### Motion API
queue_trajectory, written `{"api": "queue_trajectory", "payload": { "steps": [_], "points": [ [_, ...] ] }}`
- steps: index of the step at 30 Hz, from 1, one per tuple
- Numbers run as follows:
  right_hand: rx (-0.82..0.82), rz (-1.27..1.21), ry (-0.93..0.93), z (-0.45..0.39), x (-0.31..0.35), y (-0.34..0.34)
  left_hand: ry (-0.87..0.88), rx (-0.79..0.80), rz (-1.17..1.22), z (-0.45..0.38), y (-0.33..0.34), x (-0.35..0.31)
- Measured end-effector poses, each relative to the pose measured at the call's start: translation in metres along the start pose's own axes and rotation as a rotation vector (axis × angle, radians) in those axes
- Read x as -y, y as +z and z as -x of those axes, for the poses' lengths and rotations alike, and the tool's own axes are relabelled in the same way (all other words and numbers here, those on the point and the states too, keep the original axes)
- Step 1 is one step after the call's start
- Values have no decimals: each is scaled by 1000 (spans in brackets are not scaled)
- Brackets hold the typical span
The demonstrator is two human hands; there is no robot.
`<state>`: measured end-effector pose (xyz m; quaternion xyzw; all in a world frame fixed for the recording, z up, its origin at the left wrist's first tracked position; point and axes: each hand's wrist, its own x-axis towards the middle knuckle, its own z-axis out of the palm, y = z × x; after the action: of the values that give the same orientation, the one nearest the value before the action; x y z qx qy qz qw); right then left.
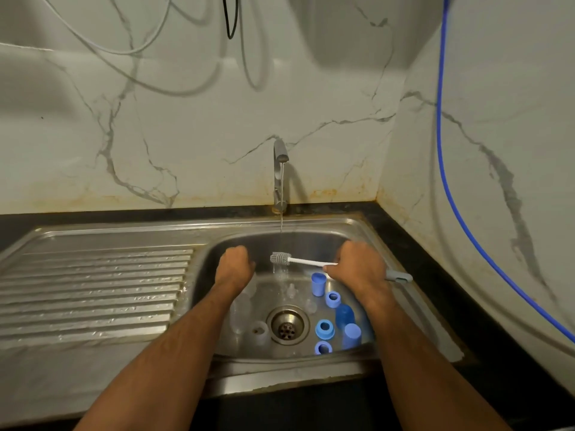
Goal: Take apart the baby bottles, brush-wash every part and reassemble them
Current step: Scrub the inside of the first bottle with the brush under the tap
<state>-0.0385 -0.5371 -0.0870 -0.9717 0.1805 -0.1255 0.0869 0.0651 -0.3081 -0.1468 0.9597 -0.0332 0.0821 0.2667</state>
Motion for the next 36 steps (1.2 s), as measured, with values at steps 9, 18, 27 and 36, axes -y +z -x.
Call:
{"api": "queue_trajectory", "payload": {
  "steps": [9, 18, 27, 36],
  "points": [
    [89, 29, -13, -21, 7, 21, -85, 198, -32, -31, 15, 14],
    [157, -12, -12, -31, 8, 40, -106, 276, -153, -44, 39, 25],
    [63, -12, 72, -25, -12, 38, -43, 208, 45, -40, 34, -14],
    [4, -63, 124, -10, -17, 24, 36, 115, 204, -22, 40, -29]
  ]
}}
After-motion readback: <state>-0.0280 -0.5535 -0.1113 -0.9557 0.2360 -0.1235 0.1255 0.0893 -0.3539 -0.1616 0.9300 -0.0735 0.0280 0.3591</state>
